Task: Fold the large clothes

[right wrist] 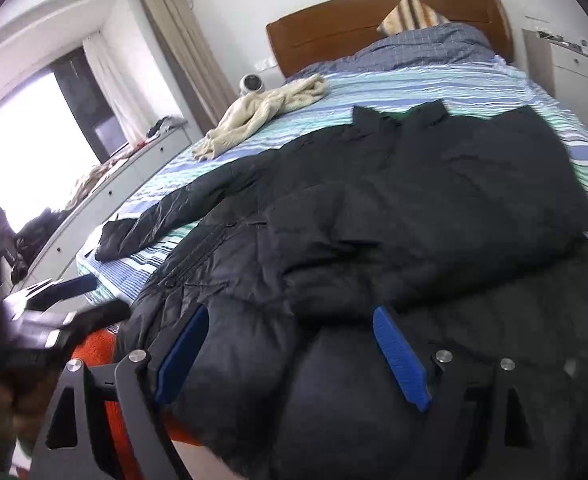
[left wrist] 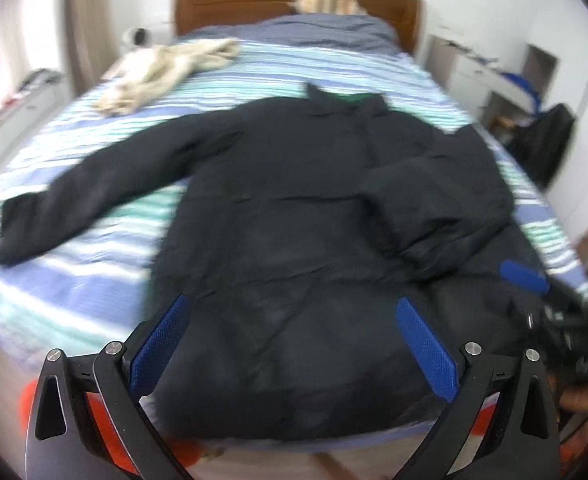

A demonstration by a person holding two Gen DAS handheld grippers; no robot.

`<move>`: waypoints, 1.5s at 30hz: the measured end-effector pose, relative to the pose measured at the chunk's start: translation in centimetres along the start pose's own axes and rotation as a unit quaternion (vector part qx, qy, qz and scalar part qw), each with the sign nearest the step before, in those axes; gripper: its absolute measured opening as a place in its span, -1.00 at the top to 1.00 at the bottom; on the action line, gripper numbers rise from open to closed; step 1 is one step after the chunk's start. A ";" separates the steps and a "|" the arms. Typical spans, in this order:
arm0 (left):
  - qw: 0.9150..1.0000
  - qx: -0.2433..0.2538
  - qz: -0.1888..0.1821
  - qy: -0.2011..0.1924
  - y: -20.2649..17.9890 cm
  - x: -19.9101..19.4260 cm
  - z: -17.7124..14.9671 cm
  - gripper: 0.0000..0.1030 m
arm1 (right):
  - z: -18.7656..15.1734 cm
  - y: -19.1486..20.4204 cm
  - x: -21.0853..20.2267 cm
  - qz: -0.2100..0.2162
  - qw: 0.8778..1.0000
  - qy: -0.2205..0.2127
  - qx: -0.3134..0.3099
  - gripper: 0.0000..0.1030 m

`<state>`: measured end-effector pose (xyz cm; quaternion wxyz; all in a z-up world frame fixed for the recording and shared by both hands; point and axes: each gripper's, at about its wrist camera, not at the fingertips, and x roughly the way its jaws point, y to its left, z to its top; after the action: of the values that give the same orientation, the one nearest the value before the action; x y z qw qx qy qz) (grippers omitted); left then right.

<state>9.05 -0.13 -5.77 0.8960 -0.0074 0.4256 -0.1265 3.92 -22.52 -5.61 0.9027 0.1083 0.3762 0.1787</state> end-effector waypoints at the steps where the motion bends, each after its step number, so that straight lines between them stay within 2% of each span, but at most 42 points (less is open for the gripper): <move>1: 1.000 0.010 -0.018 0.005 -0.8 1.1 0.7 -0.99 | -0.4 -0.8 -1.0 -0.005 1.000 -0.009 0.009 -0.68; 4: 0.998 0.040 -0.045 0.021 -3.4 4.6 2.8 -0.99 | -0.8 -2.5 -3.2 -0.032 0.999 -0.019 0.031 -0.68; 7: 0.996 0.056 -0.056 0.044 -5.9 8.7 4.5 -0.98 | -1.3 -3.9 -5.4 -0.053 0.997 -0.030 0.048 -0.68; 10: 0.994 0.083 -0.030 0.059 -8.0 11.5 5.0 -0.89 | -1.9 -4.7 -7.5 -0.072 0.995 -0.045 0.058 -0.68; 11: 0.994 0.091 -0.026 0.061 -8.5 12.0 4.8 -0.65 | -2.2 -4.8 -7.8 -0.073 0.994 -0.047 0.062 -0.68; 12: 0.993 0.099 -0.027 0.066 -8.9 12.3 4.7 -0.20 | -2.4 -5.0 -8.0 -0.073 0.994 -0.048 0.065 -0.68; 13: 0.991 0.105 -0.032 0.072 -9.3 12.3 4.6 0.04 | -2.7 -5.1 -8.4 -0.074 0.994 -0.047 0.069 -0.68; 15: 0.991 0.113 -0.026 0.071 -9.7 11.8 4.8 0.70 | -3.2 -5.3 -8.4 -0.076 0.993 -0.046 0.072 -0.68; 16: 0.990 0.115 -0.031 0.069 -9.7 11.4 5.1 0.74 | -3.3 -5.4 -8.4 -0.076 0.993 -0.047 0.075 -0.68; 19: 0.991 0.123 -0.035 0.049 -9.5 9.9 7.2 0.79 | -3.2 -5.6 -8.4 -0.060 0.993 -0.055 0.084 -0.68; 22: 0.991 0.133 -0.022 0.014 -8.7 8.6 10.3 0.79 | -2.5 -5.5 -8.6 -0.059 0.993 -0.063 0.077 -0.68; 26: 0.989 0.141 0.006 -0.048 -6.6 8.0 14.5 0.79 | -1.5 -5.9 -9.2 -0.090 0.992 -0.071 0.060 -0.68; 28: 0.988 0.139 0.028 -0.057 -5.1 9.7 15.6 0.78 | -0.8 -7.0 -9.1 -0.111 0.989 -0.067 0.065 -0.68; 33: 0.994 0.084 0.070 -0.014 -0.4 17.4 16.2 0.78 | 2.6 -10.5 -9.1 -0.116 0.987 -0.071 0.086 -0.65; 36: 0.997 0.048 0.066 0.005 1.7 20.1 15.4 0.73 | 6.6 -12.0 -8.4 -0.123 0.987 -0.073 0.072 -0.05; 37: 0.997 0.036 0.063 0.007 2.3 20.4 15.0 0.71 | 8.5 -12.5 -7.7 -0.126 0.988 -0.067 0.065 -0.01; 40: 0.999 0.011 0.044 0.005 3.7 20.7 14.2 0.63 | 12.9 -14.2 -5.2 -0.122 0.988 -0.069 0.063 -0.01; 42: 0.999 0.006 0.037 0.006 3.8 21.1 14.1 0.57 | 15.9 -16.1 -2.1 -0.122 0.988 -0.066 0.071 -0.01; 45: 1.000 -0.014 0.016 0.009 4.7 22.0 13.8 0.50 | 18.0 -18.8 3.4 -0.129 0.986 -0.061 0.082 -0.01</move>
<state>33.98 -2.02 -14.32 0.8941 -0.0122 0.4351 -0.1058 23.61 -39.40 -1.49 0.9276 0.1430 0.3445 0.0220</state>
